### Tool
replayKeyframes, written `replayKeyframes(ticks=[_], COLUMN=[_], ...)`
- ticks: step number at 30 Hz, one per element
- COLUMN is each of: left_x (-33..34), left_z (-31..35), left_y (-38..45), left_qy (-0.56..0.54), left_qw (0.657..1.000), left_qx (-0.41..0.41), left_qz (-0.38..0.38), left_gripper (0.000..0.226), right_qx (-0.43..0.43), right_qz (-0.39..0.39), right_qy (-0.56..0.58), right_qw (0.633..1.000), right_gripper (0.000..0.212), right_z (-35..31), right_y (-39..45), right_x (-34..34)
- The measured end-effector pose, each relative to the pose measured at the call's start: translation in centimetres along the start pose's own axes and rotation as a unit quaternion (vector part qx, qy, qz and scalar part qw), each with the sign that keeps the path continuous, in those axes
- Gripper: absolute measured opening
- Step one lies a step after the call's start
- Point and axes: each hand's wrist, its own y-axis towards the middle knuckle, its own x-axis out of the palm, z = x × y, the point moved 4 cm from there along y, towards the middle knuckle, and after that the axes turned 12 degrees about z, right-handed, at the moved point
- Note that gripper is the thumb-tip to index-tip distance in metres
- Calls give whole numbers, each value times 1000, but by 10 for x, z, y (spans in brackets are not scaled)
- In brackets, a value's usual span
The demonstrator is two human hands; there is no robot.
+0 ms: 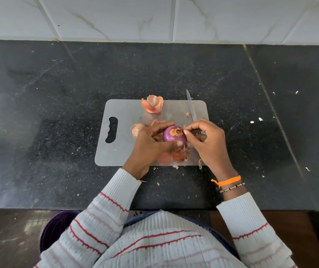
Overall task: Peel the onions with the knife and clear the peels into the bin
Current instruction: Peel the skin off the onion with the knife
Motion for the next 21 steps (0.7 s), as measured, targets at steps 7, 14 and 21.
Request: replayKeyframes(ticks=[7, 14, 21], left_x=[0, 0, 2], left_z=[2, 2, 7], left_y=[0, 1, -3], left_qy=[-11, 20, 17], left_qw=[1000, 1000, 1000], left_qx=[-1, 15, 16], left_qz=[-10, 0, -7], left_gripper=[50, 52, 49], right_qx=[40, 89, 46], right_qz=[-1, 8, 24], right_qy=[17, 54, 28], right_qw=[999, 995, 998], right_gripper=[5, 8, 5], right_z=[1, -3, -5], right_y=[-1, -4, -2], right_x=[1, -3, -8])
